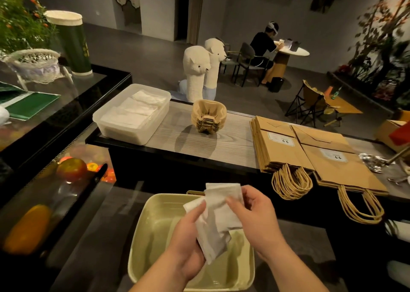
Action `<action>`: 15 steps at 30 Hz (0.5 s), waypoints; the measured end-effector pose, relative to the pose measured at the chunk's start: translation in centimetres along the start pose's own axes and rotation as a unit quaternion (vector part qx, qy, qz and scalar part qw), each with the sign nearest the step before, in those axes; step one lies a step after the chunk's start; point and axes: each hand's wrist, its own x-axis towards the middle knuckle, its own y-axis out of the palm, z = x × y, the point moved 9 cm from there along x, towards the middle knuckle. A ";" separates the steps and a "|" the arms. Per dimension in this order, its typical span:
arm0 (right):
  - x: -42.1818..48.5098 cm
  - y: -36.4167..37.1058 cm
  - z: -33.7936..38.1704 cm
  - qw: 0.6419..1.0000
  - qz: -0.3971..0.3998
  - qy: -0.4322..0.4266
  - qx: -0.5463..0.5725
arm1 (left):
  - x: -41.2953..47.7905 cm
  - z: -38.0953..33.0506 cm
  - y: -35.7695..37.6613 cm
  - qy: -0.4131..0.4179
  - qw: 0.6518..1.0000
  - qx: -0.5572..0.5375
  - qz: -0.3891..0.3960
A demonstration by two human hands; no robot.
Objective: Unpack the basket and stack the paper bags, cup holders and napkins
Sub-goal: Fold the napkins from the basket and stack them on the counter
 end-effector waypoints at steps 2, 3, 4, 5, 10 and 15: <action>-0.2 -0.6 0.6 0.998 -0.004 0.006 0.064 | 0.3 -0.4 -0.5 -0.018 0.998 -0.055 0.002; -0.2 -0.8 0.8 0.995 0.001 0.022 0.101 | 0.5 -0.7 -0.6 -0.021 0.996 -0.080 0.010; -0.3 -0.6 0.7 0.990 0.014 0.046 0.135 | 0.6 -0.9 -0.4 -0.022 0.995 -0.099 0.022; -0.4 -0.1 0.7 0.984 0.034 0.071 0.159 | 0.5 -1.1 -0.2 -0.026 0.993 -0.111 0.029; -0.6 2.9 0.1 0.992 0.080 0.024 -0.090 | 0.1 -1.4 0.7 -0.008 0.990 -0.130 0.054; -0.2 2.4 0.0 0.968 -0.049 -0.084 -0.230 | 0.5 -2.0 0.1 0.009 0.998 -0.059 0.031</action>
